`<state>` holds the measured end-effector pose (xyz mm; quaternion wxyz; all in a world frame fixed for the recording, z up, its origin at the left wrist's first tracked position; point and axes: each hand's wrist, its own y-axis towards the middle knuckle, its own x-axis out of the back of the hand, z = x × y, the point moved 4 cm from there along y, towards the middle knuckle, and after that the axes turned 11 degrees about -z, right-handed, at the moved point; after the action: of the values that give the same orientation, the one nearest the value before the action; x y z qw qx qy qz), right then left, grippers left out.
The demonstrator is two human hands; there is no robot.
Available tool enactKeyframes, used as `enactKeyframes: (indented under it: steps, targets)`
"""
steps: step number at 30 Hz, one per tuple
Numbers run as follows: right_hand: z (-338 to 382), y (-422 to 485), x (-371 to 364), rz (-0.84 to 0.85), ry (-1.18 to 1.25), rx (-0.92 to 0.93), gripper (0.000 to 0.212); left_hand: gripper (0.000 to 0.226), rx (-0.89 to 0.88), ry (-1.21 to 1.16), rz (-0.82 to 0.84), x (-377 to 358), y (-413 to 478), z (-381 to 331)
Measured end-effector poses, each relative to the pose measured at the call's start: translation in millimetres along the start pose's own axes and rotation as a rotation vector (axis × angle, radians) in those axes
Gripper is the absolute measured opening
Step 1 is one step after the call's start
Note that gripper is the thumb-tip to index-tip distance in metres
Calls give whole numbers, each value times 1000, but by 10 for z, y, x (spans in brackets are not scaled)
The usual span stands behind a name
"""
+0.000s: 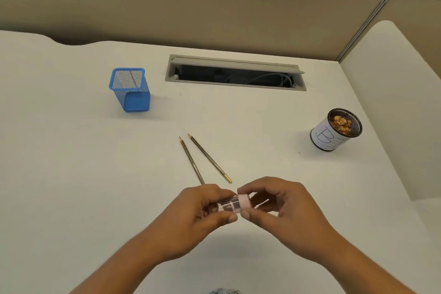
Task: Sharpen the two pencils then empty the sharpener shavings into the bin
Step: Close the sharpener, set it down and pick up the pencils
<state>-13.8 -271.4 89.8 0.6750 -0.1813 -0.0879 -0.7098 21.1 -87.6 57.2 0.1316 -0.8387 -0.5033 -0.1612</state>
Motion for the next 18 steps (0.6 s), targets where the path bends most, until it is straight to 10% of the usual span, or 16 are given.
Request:
enactKeyframes:
  steps: [18]
  targets:
    - [140, -97, -580, -96, 144, 30, 29, 20, -29, -40, -110, 515, -336, 93]
